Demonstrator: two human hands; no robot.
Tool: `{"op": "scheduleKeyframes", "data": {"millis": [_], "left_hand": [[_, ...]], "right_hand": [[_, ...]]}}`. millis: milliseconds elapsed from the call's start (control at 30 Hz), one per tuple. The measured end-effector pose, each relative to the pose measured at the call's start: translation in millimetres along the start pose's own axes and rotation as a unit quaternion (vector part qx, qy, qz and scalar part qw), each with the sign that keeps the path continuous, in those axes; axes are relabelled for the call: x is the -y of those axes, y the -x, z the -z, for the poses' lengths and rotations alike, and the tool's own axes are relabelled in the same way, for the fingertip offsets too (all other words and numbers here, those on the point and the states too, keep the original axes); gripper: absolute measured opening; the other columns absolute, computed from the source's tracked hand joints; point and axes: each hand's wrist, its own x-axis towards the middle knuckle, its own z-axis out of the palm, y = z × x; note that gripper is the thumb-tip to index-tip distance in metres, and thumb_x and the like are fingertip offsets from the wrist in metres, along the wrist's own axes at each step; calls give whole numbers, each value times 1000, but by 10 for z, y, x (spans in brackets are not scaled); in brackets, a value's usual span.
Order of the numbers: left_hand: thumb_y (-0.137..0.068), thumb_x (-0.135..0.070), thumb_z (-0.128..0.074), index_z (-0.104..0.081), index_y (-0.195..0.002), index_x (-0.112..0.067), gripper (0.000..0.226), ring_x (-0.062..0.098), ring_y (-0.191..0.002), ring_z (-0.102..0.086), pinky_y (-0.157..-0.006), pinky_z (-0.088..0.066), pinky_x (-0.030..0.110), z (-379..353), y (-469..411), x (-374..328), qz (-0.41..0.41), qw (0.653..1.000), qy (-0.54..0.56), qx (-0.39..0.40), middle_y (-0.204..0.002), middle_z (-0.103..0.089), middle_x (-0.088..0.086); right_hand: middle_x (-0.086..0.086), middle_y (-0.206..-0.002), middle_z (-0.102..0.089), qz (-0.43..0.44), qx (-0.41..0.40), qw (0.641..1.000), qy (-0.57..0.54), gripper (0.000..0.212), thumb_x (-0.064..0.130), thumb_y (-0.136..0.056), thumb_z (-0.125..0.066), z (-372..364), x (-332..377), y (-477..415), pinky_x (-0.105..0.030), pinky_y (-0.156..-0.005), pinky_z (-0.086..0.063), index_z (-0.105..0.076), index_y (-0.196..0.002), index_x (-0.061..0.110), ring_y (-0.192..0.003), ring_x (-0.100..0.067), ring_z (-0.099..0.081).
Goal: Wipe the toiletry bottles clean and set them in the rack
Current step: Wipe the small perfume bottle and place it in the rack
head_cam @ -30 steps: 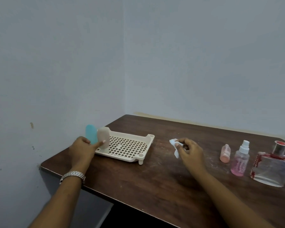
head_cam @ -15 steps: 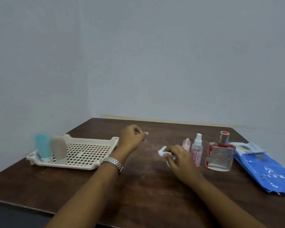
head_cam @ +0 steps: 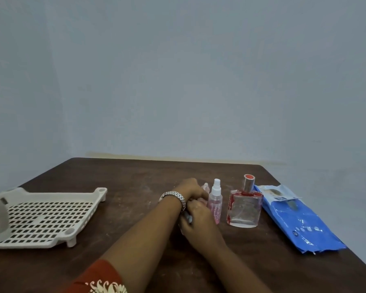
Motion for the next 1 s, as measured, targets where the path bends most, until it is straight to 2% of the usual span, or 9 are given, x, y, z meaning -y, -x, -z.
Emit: {"op": "scheduleKeyframes", "data": {"millis": [100, 200, 300, 400, 533, 667, 767, 833, 1000], "left_hand": [[-59, -37, -74, -58, -68, -17, 27, 22, -81, -64, -70, -49, 29, -17, -84, 4, 14, 1000, 9, -4, -76, -64, 3], [-66, -25, -77, -64, -93, -6, 36, 24, -96, -65, -67, -49, 28, 6, -78, 47, 35, 996, 85, -4, -99, -67, 13], [-80, -4, -68, -59, -115, 10, 39, 19, -72, -62, -52, -43, 26, 122, -1, 174, 45, 975, 215, 7, -89, -65, 17], [-89, 0, -58, -58, -117, -6, 29, 19, -76, -61, -60, -52, 24, 342, 260, 389, 22, 949, 314, 29, -95, -63, 11], [-92, 5, -49, -54, -116, -18, 33, 27, -89, -64, -77, -56, 36, 579, 615, 776, -12, 896, 440, 58, -108, -62, 16], [-90, 2, -50, -49, -128, -14, 41, 32, -92, -64, -75, -57, 38, 681, 840, 1093, -18, 847, 523, 95, -118, -54, 25], [-90, -7, -55, -48, -126, -12, 37, 32, -90, -65, -84, -54, 42, 657, 916, 1186, -20, 806, 584, 90, -114, -59, 22], [-93, -10, -53, -49, -121, -12, 29, 30, -90, -65, -87, -52, 42, 607, 927, 1203, -29, 795, 601, 78, -105, -63, 18], [-96, -7, -48, -53, -113, -13, 18, 24, -85, -66, -78, -53, 37, 501, 892, 1219, -54, 805, 589, 46, -98, -66, 11]], "right_hand": [[-5, -86, -62, -11, -4, 1000, -2, 19, 15, -77, -48, -4, -31, -21, -24, -73, -44, -62, -86, 6, -82, -11, -54], [-3, -89, -61, -2, 9, 1000, -5, 15, 16, -80, -49, -1, -14, -23, -23, -74, -45, -61, -87, 9, -83, -9, -55], [0, -87, -60, 5, 20, 1000, 1, 8, 17, -84, -54, 21, 10, -3, -18, -70, -44, -61, -85, 13, -80, -6, -54], [6, -86, -58, 10, 25, 1000, 2, 6, 18, -86, -56, 60, 36, 6, -8, -67, -38, -62, -87, 18, -79, -3, -53], [8, -88, -57, 9, 36, 999, -9, 8, 19, -89, -57, 80, 64, 9, -9, -69, -41, -63, -92, 22, -82, 0, -54], [22, -93, -54, -15, -8, 1000, -23, 18, 19, -90, -58, 62, 127, -10, -7, -73, -43, -59, -101, 33, -94, 11, -51], [19, -95, -58, -38, -43, 998, -31, 20, 17, -90, -59, 18, 159, -55, -13, -71, -47, -58, -101, 33, -89, 7, -55], [12, -97, -60, -57, -58, 996, -47, 18, 15, -89, -60, -3, 180, -133, -16, -73, -49, -62, -100, 29, -89, 3, -56], [10, -99, -66, -104, -92, 982, -127, 17, 18, -90, -59, 51, 298, -446, -12, -69, -46, -67, -104, 19, -90, -4, -61]]}}
